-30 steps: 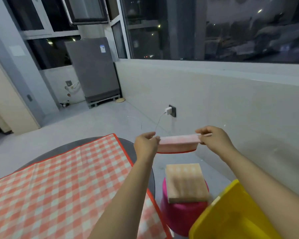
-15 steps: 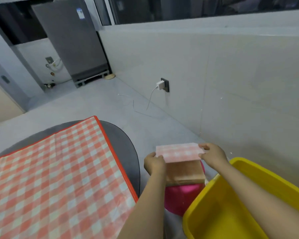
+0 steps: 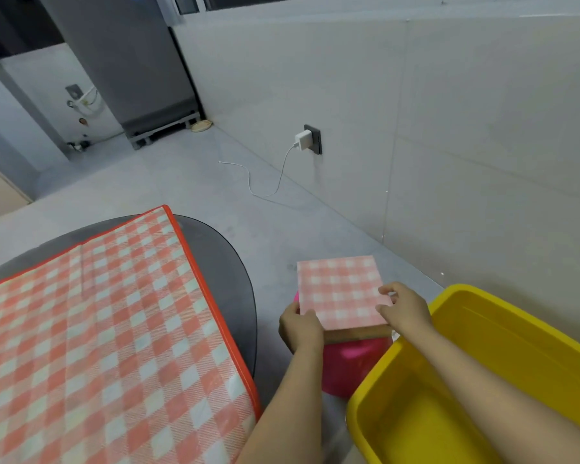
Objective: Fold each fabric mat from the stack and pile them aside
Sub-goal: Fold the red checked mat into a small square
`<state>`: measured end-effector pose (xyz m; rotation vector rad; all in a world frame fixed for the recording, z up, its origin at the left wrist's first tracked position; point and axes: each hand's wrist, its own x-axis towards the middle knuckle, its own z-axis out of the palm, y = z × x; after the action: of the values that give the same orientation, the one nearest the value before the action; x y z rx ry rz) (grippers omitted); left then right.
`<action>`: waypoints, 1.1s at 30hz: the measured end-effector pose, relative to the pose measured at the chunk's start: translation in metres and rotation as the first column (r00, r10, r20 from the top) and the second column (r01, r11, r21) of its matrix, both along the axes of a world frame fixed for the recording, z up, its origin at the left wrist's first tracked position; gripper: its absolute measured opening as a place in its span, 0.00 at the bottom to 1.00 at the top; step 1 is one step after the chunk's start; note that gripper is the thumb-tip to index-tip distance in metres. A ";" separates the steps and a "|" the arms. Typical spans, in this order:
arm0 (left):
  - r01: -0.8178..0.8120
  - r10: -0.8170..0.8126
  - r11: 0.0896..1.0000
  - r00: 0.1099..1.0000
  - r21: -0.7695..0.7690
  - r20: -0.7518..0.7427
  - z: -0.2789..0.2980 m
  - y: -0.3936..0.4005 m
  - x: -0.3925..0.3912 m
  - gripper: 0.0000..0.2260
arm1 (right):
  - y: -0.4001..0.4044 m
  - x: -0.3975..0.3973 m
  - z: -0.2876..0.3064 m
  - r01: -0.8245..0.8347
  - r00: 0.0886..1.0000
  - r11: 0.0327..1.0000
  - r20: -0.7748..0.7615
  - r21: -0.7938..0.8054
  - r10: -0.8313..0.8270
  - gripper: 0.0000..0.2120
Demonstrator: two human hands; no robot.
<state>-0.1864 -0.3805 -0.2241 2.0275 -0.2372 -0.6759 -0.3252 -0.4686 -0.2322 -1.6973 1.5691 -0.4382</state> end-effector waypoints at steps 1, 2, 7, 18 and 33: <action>0.007 -0.007 1.000 1.000 -0.001 0.011 -0.002 -0.001 0.000 0.12 | -0.001 0.001 -0.001 0.000 1.000 1.000 -0.007 -0.008 0.000 0.16; 0.015 -0.015 1.000 1.000 0.006 0.016 -0.003 -0.002 0.001 0.13 | -0.001 0.001 -0.004 -0.003 1.000 1.000 -0.016 -0.014 0.003 0.16; 0.051 -0.053 0.997 0.998 0.052 0.039 -0.012 0.002 -0.001 0.15 | 0.001 -0.001 -0.016 -0.016 1.000 1.000 -0.009 -0.027 0.016 0.17; 0.041 -0.049 0.995 0.994 0.091 0.094 -0.027 0.000 0.001 0.11 | 0.001 -0.003 -0.035 -0.079 0.996 0.995 -0.050 -0.058 0.076 0.18; 0.161 -0.165 0.986 0.963 0.038 0.214 0.043 0.005 -0.027 0.19 | 0.030 0.010 0.040 -0.203 0.978 0.900 -0.046 -0.385 0.201 0.16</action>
<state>-0.2132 -0.3758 -0.1813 2.1175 -0.5328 -0.5578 -0.3149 -0.4385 -0.1921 -2.1401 1.3496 -0.6716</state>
